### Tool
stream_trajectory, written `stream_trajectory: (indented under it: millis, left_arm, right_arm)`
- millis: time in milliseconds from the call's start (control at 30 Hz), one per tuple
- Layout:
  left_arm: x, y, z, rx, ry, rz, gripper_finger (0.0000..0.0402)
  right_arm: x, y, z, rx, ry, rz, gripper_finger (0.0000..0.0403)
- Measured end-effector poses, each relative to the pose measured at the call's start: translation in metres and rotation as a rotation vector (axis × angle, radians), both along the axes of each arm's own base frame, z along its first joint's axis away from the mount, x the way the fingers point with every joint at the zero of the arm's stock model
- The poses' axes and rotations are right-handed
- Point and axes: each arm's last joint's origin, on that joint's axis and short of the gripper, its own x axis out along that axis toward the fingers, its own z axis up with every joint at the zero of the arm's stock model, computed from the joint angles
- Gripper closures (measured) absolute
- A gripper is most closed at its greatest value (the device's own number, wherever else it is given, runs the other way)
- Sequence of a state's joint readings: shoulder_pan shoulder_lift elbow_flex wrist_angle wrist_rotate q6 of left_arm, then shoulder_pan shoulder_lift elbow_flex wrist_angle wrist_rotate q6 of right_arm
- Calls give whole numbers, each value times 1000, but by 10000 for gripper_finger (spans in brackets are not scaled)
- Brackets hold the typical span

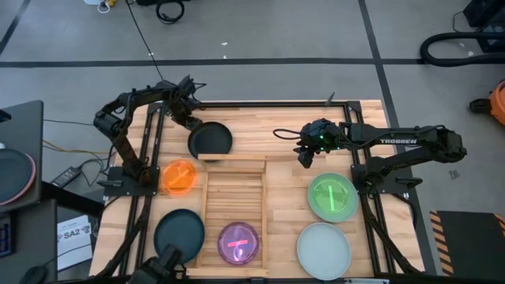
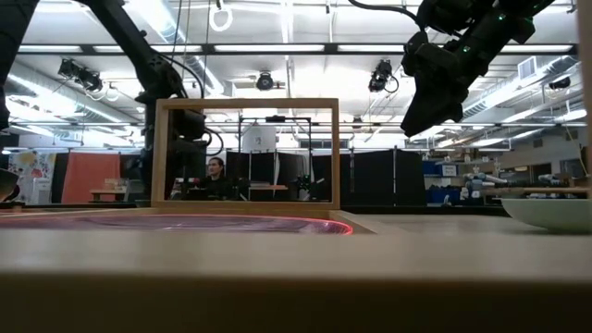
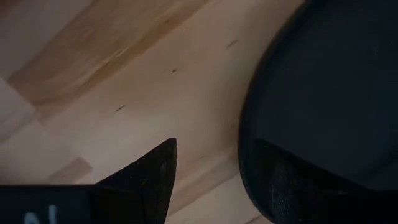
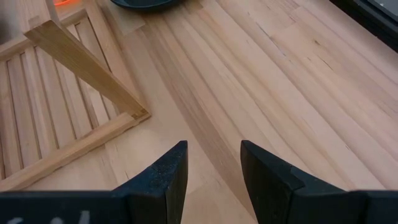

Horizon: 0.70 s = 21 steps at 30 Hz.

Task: Place and stack plates onto a shelf
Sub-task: Put the top big black plate on the shelf

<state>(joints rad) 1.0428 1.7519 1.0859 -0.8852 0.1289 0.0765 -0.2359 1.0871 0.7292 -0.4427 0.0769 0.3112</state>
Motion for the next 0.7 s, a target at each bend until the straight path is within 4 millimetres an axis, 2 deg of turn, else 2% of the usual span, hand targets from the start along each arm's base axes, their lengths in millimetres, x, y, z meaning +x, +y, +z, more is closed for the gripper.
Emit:
stream_trajectory:
  millis: [267, 700]
  left_arm:
    - [1, 1, -6, -32, 16, 93, 182]
    - [8, 0, -31, -126, 52, 79, 184]
  right_arm:
    - [0, 0, 0, 0, 0, 0, 249]
    - [0, 0, 0, 0, 0, 0, 250]
